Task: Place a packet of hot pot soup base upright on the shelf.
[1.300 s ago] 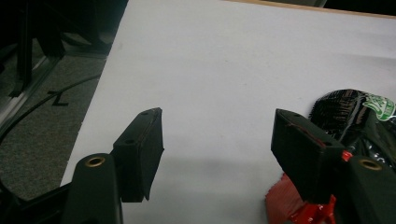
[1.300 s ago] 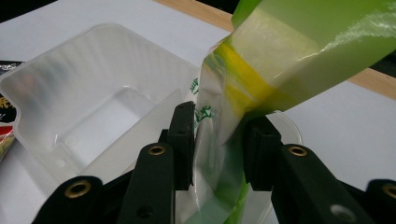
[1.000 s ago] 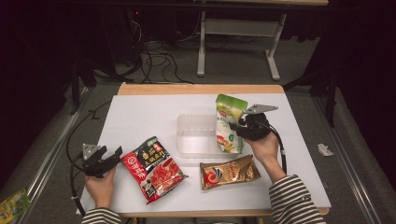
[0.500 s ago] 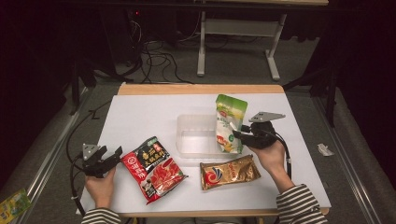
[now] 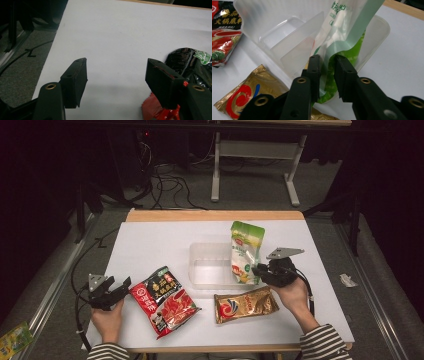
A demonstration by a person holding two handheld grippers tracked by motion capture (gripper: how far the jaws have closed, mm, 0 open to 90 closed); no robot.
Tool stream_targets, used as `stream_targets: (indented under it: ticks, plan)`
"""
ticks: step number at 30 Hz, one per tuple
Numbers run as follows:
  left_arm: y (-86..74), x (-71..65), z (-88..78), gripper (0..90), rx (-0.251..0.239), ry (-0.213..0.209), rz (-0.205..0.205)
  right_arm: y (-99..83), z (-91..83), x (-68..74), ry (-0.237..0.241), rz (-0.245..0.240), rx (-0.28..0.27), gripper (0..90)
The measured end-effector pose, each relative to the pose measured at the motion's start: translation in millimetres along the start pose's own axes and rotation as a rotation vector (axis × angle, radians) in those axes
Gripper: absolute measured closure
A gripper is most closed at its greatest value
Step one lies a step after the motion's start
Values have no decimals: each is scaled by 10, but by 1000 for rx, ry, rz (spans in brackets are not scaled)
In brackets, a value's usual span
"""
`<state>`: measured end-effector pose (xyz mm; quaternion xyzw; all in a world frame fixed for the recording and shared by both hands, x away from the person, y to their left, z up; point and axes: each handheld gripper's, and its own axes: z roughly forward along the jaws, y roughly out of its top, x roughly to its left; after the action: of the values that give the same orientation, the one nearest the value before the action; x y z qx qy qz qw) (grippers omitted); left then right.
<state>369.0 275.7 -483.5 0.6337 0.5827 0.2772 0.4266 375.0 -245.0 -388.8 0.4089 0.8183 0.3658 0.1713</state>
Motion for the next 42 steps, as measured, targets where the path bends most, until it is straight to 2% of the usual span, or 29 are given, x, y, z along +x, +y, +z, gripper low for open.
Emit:
stream_targets:
  ticks: [4, 5, 10, 13, 17, 20, 22, 24, 27, 29, 32, 36, 42]
  plan:
    - [0, -1, 1, 345, 0, -1, 1, 1, 20, 3, 13, 6, 19, 827]
    - [-1, -2, -1, 345, -1, 1, 2, -1, 36, 7, 11, -8, 22, 841]
    - [0, -2, -3, 345, 2, 0, 3, -7, 109, 34, 1, -21, 45, 881]
    - [0, -2, -2, 345, 1, 0, 3, -8, 157, 44, -5, -33, 60, 887]
    - [1, -2, -3, 344, 3, -1, 3, -48, 260, 50, -21, -47, 108, 891]
    - [0, -1, -2, 344, 1, -2, 3, -74, 302, 40, -19, -33, 118, 891]
    - [1, -2, -1, 344, 4, 0, 3, -73, 314, 50, -27, -55, 124, 891]
    - [0, -2, -2, 344, 2, -1, 3, -81, 326, 57, -27, -51, 128, 889]
    - [0, -1, 0, 344, 0, 0, 2, -91, 307, 63, -24, -52, 117, 859]
    - [0, -1, 0, 344, 0, 0, 1, -97, 268, 82, -18, -40, 100, 790]
    - [1, 0, 1, 344, 3, -2, 1, -91, 193, 89, -19, -24, 53, 739]
    - [2, 0, 1, 344, 5, -2, 2, -67, 155, 37, -6, 17, 30, 744]
    - [2, 1, 1, 344, 5, -2, 1, -68, 129, 23, -12, 39, 19, 800]
